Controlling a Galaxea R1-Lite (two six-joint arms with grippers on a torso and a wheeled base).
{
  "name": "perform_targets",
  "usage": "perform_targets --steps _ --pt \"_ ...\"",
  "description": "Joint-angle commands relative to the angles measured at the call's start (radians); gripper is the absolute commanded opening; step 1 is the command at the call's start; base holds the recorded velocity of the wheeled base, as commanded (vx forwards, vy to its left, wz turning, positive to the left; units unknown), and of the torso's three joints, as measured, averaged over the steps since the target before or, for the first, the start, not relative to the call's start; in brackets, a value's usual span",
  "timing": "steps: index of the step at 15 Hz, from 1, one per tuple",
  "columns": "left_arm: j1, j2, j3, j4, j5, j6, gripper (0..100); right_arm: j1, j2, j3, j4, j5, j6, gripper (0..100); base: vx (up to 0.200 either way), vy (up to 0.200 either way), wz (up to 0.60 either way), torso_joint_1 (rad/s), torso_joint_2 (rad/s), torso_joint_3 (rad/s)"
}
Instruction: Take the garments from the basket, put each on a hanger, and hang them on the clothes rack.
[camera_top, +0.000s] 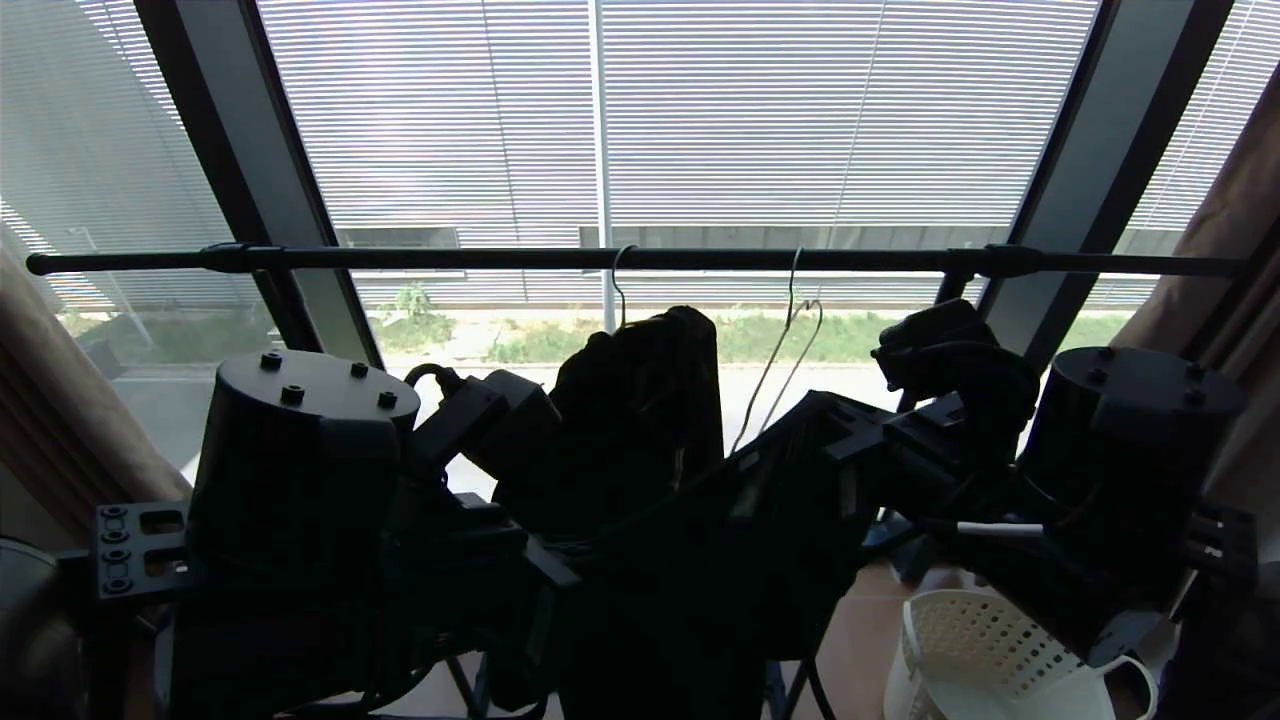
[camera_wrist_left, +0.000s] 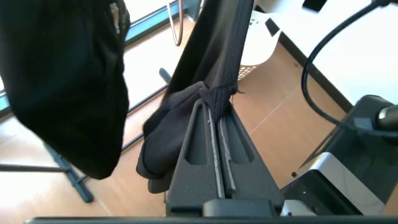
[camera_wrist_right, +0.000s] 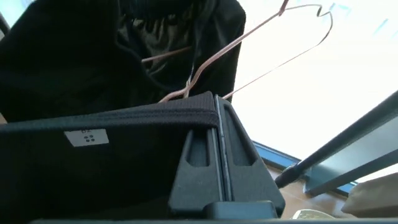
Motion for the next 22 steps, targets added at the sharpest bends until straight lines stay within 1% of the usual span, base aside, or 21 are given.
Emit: perform_targets --steps 1,2,4,5,8,9,12,13,14,15,16,17,18,19,21,22 --pt "0.007 0.034 0.042 -0.03 -0.003 0.053 0 0.0 -0.09 0.007 0.002 -0.001 -0.015 0 0.0 0.0 0.0 0.0 0.0 0.0" --pt "0.007 0.039 0.071 -0.076 -0.004 0.092 0 0.0 -0.107 0.007 0.004 -0.001 -0.025 0 0.0 0.0 0.0 0.0 0.0 0.0" --pt "0.004 0.046 0.108 -0.161 -0.024 0.096 0 0.0 -0.117 0.009 0.002 -0.001 -0.039 0 0.0 0.0 0.0 0.0 0.0 0.0" --pt "0.004 0.046 0.113 -0.165 -0.026 0.096 100 0.0 -0.116 0.009 0.002 -0.001 -0.039 0 0.0 0.0 0.0 0.0 0.0 0.0" --pt "0.004 0.04 0.123 -0.165 -0.027 0.098 100 -0.002 -0.117 0.007 0.002 -0.001 -0.041 0 0.0 0.0 0.0 0.0 0.0 0.0" --pt "0.004 0.029 0.142 -0.167 -0.027 0.109 100 -0.008 -0.116 0.005 0.002 -0.001 -0.041 0 0.0 0.0 0.0 0.0 0.0 0.0" --pt "0.009 -0.003 0.174 -0.167 -0.026 0.118 100 -0.008 -0.124 0.01 0.002 -0.029 -0.041 0 0.0 0.0 0.0 0.0 0.0 0.0" --pt "0.007 -0.006 0.18 -0.167 -0.026 0.116 100 -0.008 -0.131 0.022 0.001 -0.048 -0.042 0 0.0 0.0 0.0 0.0 0.0 0.0" --pt "0.007 -0.007 0.183 -0.168 -0.024 0.116 100 -0.008 -0.16 0.056 -0.001 -0.116 -0.065 0 0.0 0.0 0.0 0.0 0.0 0.0" --pt "0.007 -0.01 0.183 -0.168 -0.024 0.116 100 -0.006 -0.186 0.071 0.001 -0.137 -0.081 0 0.0 0.0 0.0 0.0 0.0 0.0" --pt "0.006 -0.03 0.183 -0.168 -0.022 0.116 100 -0.006 -0.285 0.148 0.018 -0.153 -0.163 0 0.0 0.0 0.0 0.0 0.0 0.0" --pt "0.009 -0.041 0.182 -0.168 -0.022 0.116 100 -0.009 -0.34 0.206 0.061 -0.156 -0.225 0 0.0 0.0 0.0 0.0 0.0 0.0" --pt "0.014 -0.041 0.179 -0.168 -0.022 0.115 100 -0.012 -0.397 0.251 0.107 -0.15 -0.248 0 0.0 0.0 0.0 0.0 0.0 0.0" --pt "0.026 -0.041 0.18 -0.168 -0.022 0.116 100 -0.016 -0.421 0.255 0.171 -0.142 -0.248 0 0.0 0.0 0.0 0.0 0.0 0.0" --pt "0.024 -0.033 0.176 -0.168 -0.022 0.118 100 -0.016 -0.415 0.231 0.22 -0.127 -0.248 0 0.0 0.0 0.0 0.0 0.0 0.0" --pt "0.021 -0.032 0.176 -0.168 -0.022 0.118 100 -0.016 -0.395 0.234 0.22 -0.11 -0.248 0 0.0 0.0 0.0 0.0 0.0 0.0"
